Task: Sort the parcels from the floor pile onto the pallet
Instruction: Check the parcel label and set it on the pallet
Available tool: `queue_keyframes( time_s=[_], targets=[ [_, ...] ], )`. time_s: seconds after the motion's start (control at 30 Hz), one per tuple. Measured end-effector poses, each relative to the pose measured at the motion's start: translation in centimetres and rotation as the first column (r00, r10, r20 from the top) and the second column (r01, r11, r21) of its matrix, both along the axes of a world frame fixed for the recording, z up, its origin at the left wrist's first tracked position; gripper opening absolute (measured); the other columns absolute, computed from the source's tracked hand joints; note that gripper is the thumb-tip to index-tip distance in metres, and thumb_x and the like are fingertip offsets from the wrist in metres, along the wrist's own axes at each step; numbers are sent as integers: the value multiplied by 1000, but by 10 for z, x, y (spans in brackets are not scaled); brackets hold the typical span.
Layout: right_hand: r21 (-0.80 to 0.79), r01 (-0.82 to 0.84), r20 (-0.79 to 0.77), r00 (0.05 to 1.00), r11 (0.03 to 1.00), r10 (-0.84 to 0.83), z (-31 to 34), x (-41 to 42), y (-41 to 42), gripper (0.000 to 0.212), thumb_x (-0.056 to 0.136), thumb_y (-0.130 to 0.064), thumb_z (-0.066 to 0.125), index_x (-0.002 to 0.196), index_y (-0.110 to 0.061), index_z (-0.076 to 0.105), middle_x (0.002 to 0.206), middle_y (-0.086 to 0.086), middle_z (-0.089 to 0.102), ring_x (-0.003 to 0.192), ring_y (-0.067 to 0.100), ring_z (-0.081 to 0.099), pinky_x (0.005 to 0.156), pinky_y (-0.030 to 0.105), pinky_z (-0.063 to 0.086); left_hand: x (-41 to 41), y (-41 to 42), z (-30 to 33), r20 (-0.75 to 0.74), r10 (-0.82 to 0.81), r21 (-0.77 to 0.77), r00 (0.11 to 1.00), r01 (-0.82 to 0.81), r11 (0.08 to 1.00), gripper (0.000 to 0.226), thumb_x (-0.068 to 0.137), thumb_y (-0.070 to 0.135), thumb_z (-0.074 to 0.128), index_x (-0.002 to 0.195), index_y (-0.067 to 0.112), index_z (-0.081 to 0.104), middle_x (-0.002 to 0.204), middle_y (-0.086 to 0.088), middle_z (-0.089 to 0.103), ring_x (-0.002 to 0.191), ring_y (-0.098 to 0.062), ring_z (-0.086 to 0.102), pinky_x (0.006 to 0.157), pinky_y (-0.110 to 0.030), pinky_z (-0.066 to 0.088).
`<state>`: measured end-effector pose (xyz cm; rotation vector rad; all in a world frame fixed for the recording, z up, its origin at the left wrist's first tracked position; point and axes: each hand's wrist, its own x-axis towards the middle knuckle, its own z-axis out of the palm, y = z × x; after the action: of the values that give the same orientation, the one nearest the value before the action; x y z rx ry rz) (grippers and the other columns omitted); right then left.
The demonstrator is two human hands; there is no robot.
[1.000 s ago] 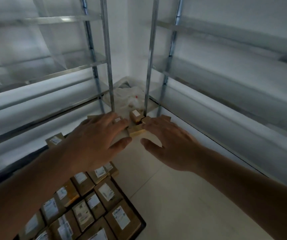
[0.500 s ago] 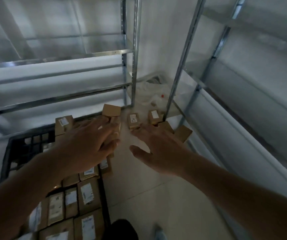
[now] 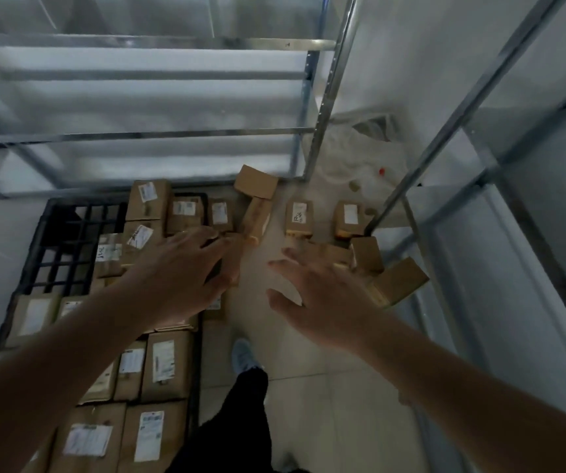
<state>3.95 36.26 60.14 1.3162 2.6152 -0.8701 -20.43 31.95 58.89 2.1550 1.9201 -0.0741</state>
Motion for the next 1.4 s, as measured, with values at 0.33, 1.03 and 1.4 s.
queue_keyframes(
  time_s=[0.33, 1.03, 1.4],
  targets=[
    [-241, -32, -42, 999, 970, 22, -196, -80, 168, 51, 105, -52, 47, 153, -34, 45, 162, 0, 38, 144, 25, 42, 110, 42, 39, -59, 166, -188, -52, 203, -231, 978, -210, 950, 73, 93, 61, 29, 157, 27, 30, 156, -7, 40, 133, -29, 51, 98, -43, 49],
    [-553, 19, 130, 989, 833, 64, -658, -151, 328, 53, 103, -31, 56, 154, -22, 48, 152, 9, 47, 133, 27, 54, 110, 30, 38, -79, 282, -652, -14, 776, -555, 631, -650, 519, 57, 98, 37, 64, 145, 27, 34, 137, -9, 41, 111, -32, 57, 97, -53, 52],
    [-611, 146, 117, 989, 778, -94, -795, -217, 323, 66, 104, -21, 50, 165, -28, 26, 153, 8, 45, 137, 27, 48, 99, 25, 31, -123, 293, -792, -32, 771, -556, 636, -652, 515, 110, 80, 52, 79, 155, 43, -2, 158, -15, 22, 134, -46, 42, 107, -62, 43]
  ],
)
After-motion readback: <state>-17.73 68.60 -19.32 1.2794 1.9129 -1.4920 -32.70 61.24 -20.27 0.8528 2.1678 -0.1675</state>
